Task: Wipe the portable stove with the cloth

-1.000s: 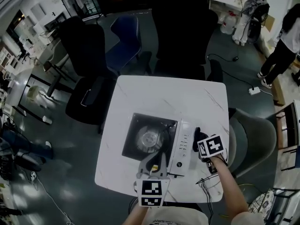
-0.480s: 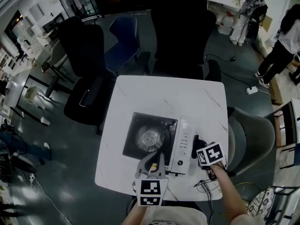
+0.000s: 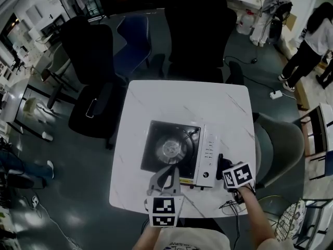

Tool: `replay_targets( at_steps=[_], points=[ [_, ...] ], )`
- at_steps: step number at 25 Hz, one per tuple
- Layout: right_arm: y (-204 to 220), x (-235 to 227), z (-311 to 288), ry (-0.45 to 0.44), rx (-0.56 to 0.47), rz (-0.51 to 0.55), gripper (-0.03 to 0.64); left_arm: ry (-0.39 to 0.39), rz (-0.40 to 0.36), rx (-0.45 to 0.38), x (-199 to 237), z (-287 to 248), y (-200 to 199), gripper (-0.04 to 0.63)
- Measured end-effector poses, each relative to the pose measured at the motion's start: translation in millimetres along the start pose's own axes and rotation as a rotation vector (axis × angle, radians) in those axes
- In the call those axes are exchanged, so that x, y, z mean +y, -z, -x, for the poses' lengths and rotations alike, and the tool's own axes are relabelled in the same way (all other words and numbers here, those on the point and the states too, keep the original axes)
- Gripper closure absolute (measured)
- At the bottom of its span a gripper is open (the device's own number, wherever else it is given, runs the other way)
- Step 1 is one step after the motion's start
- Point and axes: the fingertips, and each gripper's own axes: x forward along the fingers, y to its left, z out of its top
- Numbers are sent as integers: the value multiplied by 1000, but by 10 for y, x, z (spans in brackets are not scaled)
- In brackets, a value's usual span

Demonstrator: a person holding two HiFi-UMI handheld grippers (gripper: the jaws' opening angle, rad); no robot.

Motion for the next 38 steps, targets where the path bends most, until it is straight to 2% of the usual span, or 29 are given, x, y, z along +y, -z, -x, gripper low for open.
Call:
replay_targets(
  at_steps=[12, 21, 26, 28, 32, 38],
  points=[
    [354, 165, 93, 68, 42, -96, 569, 108, -47, -7, 251, 137, 7, 574],
    [578, 329, 132, 103, 63, -156, 569, 132, -59, -8, 545, 206, 22, 574],
    [769, 617, 138, 49, 68, -226, 568, 137, -61, -11, 731, 266, 35, 574],
    [818, 740, 135, 55, 68, -239, 569, 138, -62, -12, 818, 284, 41, 574],
    [815, 916, 148, 87, 57, -256, 569, 143, -60, -14, 993, 308, 40, 574],
    [765, 1200, 124, 81, 36, -313, 569, 163, -62, -16, 1201, 320, 40, 574]
  ],
)
